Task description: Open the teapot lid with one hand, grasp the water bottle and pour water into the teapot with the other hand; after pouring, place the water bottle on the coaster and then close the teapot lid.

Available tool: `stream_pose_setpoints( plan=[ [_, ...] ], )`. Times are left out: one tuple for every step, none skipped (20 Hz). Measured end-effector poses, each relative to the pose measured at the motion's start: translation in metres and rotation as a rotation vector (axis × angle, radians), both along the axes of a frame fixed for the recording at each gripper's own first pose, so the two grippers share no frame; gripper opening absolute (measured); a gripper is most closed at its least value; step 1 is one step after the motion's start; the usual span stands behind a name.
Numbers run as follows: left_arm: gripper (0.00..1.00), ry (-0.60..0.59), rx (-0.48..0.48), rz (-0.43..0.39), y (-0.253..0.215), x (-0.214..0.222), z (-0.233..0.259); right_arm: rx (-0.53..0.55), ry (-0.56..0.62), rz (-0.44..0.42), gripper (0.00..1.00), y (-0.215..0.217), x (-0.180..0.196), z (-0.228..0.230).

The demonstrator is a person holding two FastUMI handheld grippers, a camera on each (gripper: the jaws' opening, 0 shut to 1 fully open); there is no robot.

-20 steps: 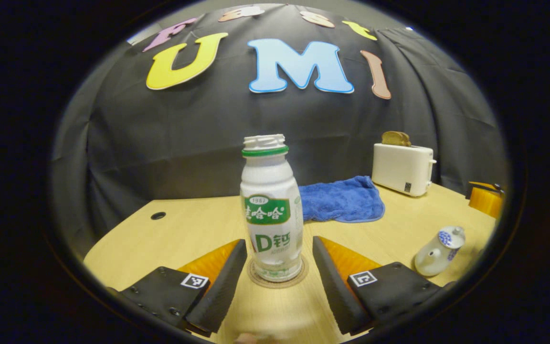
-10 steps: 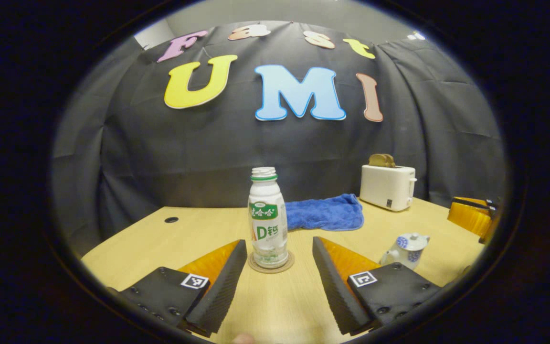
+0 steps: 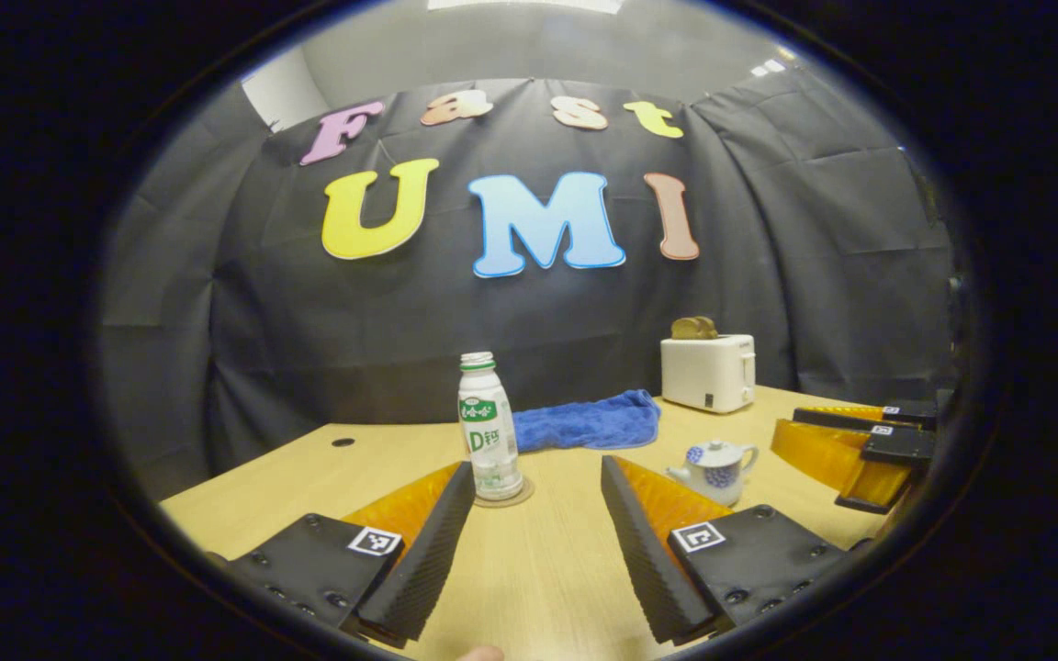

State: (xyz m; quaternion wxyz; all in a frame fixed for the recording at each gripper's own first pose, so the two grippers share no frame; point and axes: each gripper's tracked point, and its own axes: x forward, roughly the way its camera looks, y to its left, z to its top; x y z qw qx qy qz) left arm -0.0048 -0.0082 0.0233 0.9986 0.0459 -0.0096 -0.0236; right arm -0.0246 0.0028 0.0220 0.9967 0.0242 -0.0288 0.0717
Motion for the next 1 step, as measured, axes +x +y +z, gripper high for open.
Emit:
stream_pose_setpoints(
  plan=[
    [0.97,-0.003,-0.002,-0.003,-0.0033,-0.0042,-0.0029,0.009,0.004,-0.008,0.31,-0.0028,-0.0002,-0.0026]
  ],
)
